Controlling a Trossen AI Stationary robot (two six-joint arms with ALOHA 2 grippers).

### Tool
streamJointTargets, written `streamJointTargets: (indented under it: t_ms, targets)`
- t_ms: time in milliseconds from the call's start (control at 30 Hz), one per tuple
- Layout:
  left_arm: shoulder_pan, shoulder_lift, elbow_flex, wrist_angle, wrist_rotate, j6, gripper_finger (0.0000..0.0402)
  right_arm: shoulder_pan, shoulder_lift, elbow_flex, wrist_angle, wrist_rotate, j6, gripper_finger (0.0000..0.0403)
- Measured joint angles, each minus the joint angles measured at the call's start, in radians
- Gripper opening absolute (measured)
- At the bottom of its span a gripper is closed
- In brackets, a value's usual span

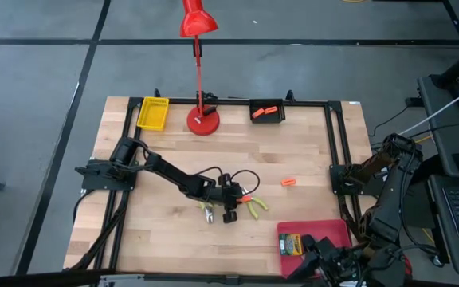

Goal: Pick & Place School Supplies
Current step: Put the orange eraser into the black bin

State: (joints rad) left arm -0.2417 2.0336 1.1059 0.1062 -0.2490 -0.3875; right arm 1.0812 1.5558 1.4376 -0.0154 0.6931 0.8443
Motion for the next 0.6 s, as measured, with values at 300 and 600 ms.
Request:
streamJointTargets:
  t_ms: [300,600]
  targets:
    - [0.031,-0.076,-0.003,-0.015,0.04,-0.007,0.0077,0.0,0.0,0.0,0.0,0.054,-0.017,0.0146]
    - [0.209,-0.198,0.002,0.07,-0.007,0.158,0.0077,-0.012,0.0,0.0,-0.003,0.211,-0.114,0.0146]
